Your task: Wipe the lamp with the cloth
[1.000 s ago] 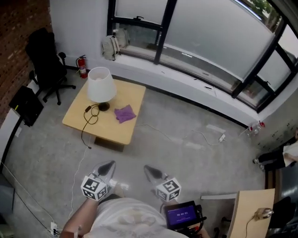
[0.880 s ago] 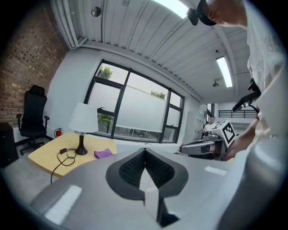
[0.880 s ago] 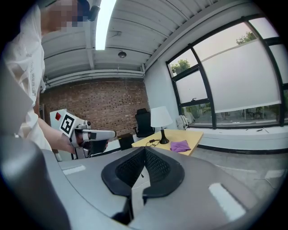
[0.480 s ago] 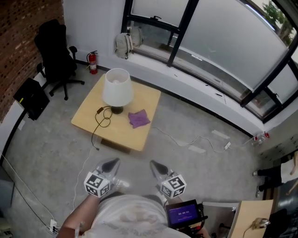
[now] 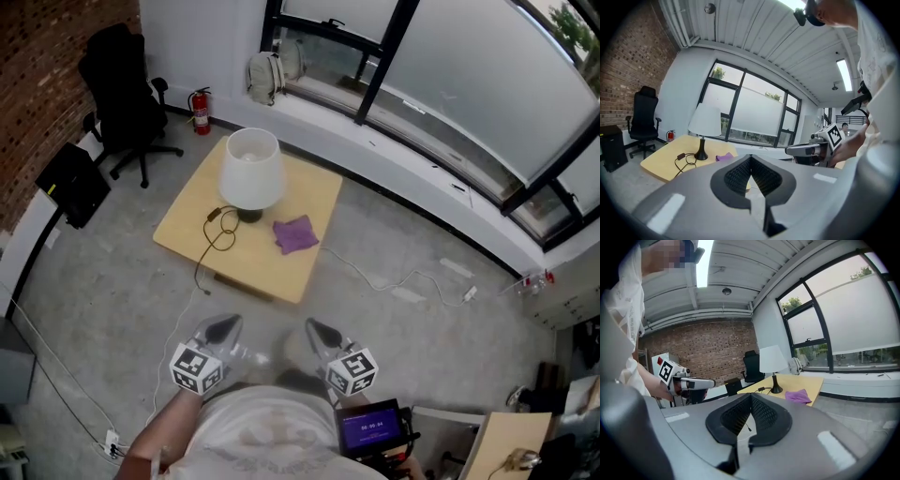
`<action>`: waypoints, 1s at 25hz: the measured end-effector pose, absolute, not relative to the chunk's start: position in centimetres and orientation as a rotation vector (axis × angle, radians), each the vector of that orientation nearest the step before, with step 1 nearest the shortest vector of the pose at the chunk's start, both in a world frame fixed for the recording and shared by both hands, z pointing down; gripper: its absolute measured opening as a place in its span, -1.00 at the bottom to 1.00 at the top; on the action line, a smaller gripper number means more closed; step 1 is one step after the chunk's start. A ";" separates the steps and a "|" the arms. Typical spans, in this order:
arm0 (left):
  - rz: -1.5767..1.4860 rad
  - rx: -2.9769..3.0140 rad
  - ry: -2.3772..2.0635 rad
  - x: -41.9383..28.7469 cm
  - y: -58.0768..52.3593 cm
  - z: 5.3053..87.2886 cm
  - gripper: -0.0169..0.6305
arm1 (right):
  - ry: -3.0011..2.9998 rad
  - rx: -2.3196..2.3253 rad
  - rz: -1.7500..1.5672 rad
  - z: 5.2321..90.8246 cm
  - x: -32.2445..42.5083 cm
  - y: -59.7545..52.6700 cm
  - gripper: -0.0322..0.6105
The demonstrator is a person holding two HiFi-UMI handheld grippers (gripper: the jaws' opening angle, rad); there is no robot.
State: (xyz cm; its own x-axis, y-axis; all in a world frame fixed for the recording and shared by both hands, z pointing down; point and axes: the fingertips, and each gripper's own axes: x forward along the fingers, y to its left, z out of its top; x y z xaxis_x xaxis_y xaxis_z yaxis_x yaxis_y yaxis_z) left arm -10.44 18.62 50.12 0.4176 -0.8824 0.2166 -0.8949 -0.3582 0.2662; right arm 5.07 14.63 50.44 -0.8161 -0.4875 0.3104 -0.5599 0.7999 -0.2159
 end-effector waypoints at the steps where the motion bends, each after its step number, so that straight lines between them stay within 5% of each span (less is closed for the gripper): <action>1: 0.056 2.330 -1.535 -10.6 18.4 50.2 -0.94 | -2.750 0.804 0.449 50.8 4.9 14.3 -0.86; 25: 0.236 2.311 -1.556 -9.8 -0.1 50.5 -0.94 | -2.825 0.668 0.474 51.8 2.6 -5.7 -0.86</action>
